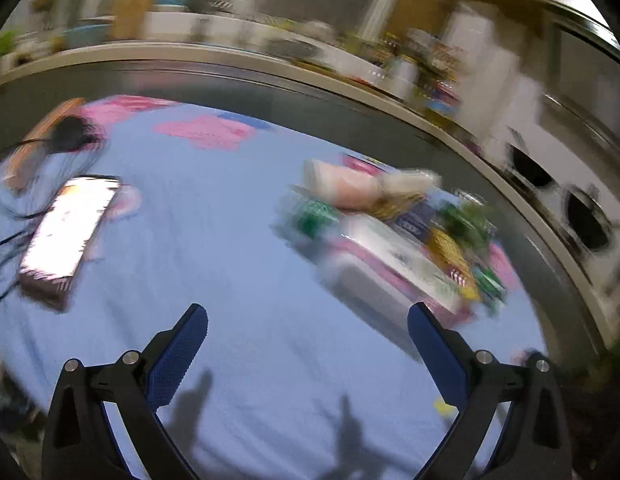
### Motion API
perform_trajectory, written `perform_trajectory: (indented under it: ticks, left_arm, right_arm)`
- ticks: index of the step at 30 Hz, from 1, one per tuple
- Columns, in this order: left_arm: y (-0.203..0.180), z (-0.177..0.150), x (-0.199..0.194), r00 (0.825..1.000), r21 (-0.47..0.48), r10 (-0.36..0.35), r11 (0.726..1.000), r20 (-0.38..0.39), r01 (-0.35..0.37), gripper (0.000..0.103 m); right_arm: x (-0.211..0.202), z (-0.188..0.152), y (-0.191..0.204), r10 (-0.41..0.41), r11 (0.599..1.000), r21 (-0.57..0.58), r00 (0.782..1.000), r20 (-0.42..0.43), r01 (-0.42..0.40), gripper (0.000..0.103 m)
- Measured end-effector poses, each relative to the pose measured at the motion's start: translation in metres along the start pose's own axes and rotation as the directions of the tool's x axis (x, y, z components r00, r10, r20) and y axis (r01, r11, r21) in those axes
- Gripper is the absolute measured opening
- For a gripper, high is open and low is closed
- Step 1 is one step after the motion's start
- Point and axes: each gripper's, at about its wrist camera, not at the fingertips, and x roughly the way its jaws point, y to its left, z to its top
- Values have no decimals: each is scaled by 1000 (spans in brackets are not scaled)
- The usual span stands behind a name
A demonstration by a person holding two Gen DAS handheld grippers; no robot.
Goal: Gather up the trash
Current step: 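Move left tool toward clear water bottle while right tool moves toward red wrapper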
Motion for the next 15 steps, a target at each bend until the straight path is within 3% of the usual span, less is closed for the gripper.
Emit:
perform_trajectory:
  ticks: [3,8,13,15]
  left_arm:
    - [-17,0,6,998,84,-51,995,-30,53,100]
    - [-8,16,16,997,57,-67,996,-45,70,100]
    - [13,44,27,998,44,-46,998,-48,49,100]
    - [22,56,34,998,44,-31,998,-51,33,95]
  right_arm:
    - [-1,0,1,8,1000,-3,1000,17,-8,89]
    - [-3,5,-4,27,1000,-3,1000,5,-27,62]
    - [12,8,-10,48,999,10,998,-30,-48,49]
    - [19,11,-2,60,998,-24,997,-43,-62,47]
